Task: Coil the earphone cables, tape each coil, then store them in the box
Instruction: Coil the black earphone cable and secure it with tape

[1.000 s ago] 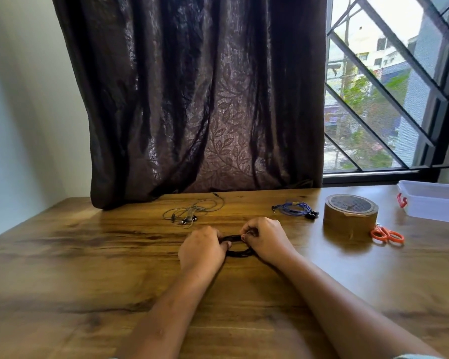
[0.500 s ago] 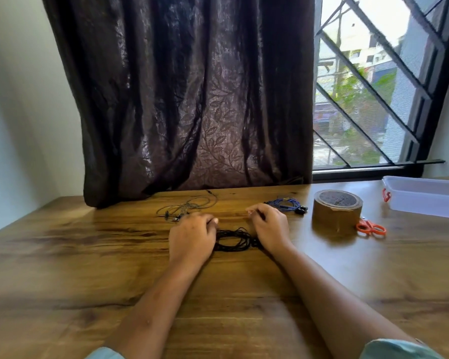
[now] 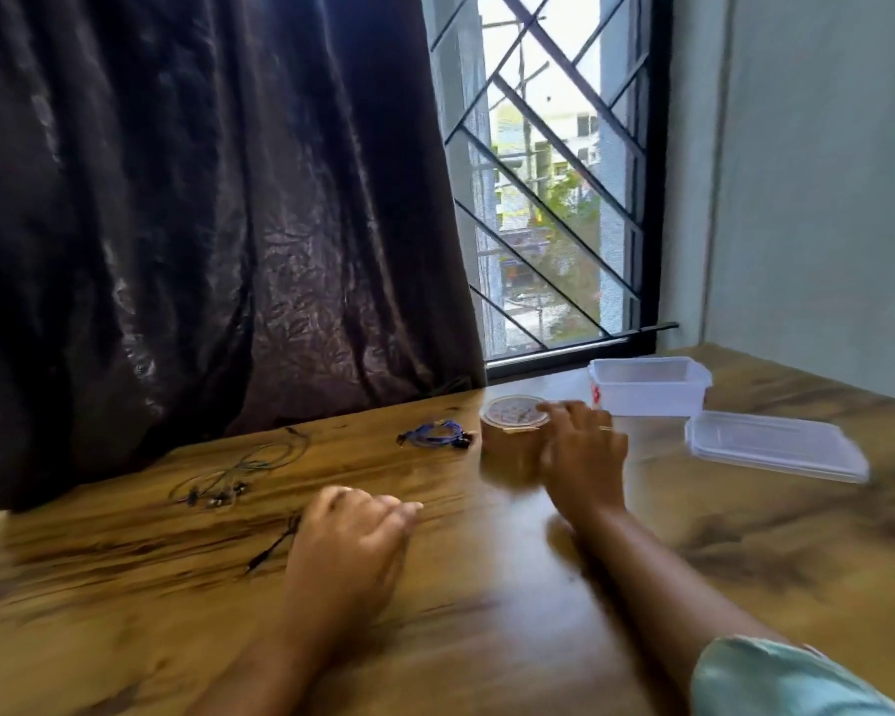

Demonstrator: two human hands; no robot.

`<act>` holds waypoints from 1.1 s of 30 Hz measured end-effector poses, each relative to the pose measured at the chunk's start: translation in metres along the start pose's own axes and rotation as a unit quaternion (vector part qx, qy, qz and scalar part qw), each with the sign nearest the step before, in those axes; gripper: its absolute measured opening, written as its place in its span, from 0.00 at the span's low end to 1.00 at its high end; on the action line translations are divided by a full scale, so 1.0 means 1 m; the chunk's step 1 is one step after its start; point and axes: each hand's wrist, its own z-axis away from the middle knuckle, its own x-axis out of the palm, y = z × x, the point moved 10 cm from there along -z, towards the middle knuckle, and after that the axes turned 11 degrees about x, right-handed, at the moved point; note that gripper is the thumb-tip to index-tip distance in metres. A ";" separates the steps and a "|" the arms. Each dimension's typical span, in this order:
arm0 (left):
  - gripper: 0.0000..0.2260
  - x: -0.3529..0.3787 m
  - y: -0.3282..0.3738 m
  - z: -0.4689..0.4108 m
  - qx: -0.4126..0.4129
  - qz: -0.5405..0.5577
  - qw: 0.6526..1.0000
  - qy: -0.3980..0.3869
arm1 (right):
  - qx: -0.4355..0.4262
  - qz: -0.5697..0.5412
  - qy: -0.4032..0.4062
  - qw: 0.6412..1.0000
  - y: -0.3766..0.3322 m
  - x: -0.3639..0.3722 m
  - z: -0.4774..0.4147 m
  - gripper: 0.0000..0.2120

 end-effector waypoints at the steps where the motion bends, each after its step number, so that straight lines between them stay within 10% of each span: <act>1: 0.12 0.000 0.017 -0.006 0.033 0.001 0.999 0.011 | 0.035 0.019 -0.032 0.999 0.017 0.005 -0.008 0.21; 7: 0.10 0.020 0.045 -0.033 0.022 0.044 0.999 -0.011 | 0.041 0.014 -0.207 0.977 0.027 0.049 -0.015 0.25; 18: 0.18 0.104 0.019 -0.081 -0.243 0.204 0.947 -0.040 | -0.009 -0.085 -0.171 0.982 0.010 0.043 -0.020 0.13; 33: 0.09 0.114 -0.005 -0.091 -0.274 0.264 0.923 0.060 | -0.081 -0.088 -0.040 0.992 -0.005 0.023 -0.018 0.07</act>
